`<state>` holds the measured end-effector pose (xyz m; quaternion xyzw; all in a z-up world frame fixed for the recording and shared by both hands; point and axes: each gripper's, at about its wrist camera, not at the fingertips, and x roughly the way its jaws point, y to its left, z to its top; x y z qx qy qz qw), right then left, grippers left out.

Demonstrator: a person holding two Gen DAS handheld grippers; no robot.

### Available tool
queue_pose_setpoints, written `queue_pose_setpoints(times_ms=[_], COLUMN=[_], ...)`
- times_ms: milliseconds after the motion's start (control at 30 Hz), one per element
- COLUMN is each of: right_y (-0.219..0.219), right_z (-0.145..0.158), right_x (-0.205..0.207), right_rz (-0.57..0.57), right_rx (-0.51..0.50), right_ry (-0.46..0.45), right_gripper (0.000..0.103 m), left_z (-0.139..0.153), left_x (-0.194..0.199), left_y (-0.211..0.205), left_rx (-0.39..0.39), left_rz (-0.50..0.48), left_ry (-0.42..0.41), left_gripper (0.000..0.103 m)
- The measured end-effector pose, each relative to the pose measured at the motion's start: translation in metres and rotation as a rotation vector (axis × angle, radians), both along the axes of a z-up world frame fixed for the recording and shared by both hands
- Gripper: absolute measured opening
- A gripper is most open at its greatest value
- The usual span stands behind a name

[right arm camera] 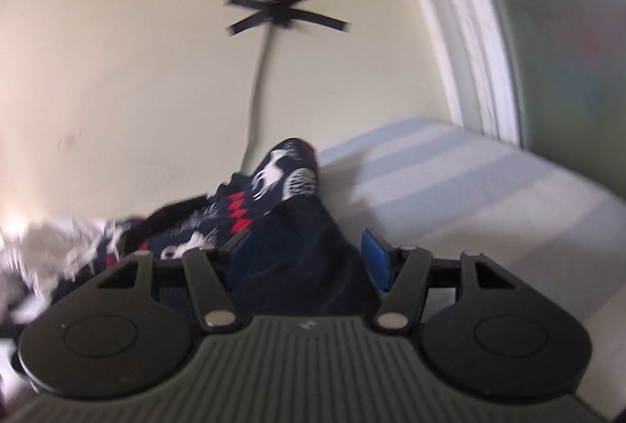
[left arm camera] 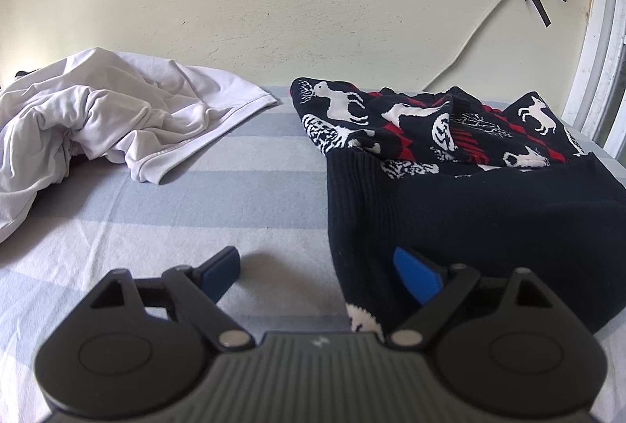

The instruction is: Fold small clothes

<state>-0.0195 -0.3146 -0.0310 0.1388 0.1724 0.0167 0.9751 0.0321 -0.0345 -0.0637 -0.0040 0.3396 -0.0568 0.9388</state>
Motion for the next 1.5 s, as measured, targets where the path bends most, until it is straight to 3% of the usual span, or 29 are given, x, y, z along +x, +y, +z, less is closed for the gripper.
queue_pose_setpoints(times_ms=[67, 167, 300, 400, 700, 1500], right_y=[0.017, 0.026, 0.022, 0.026, 0.048, 0.046], right_z=[0.001, -0.001, -0.007, -0.009, -0.011, -0.012], right_x=[0.002, 0.009, 0.03, 0.031, 0.027, 0.026], right_rz=[0.074, 0.161, 0.161, 0.193, 0.176, 0.183], right_rx=[-0.094, -0.139, -0.115, -0.132, -0.226, -0.212], right_ry=[0.012, 0.056, 0.176, 0.188, 0.233, 0.228], right_gripper=[0.071, 0.074, 0.078, 0.09, 0.103, 0.103], left_z=[0.0, 0.0, 0.0, 0.0, -0.001, 0.002], left_x=[0.0, -0.001, -0.003, -0.001, -0.002, -0.014], left_y=[0.0, 0.0, -0.001, 0.0, 0.001, 0.003], left_rx=[0.001, 0.006, 0.007, 0.0, -0.007, -0.016], left_rz=[0.004, 0.01, 0.007, 0.002, -0.017, -0.045], left_ry=[0.0, -0.002, -0.003, 0.013, 0.025, 0.022], left_gripper=[0.089, 0.091, 0.093, 0.102, 0.103, 0.103])
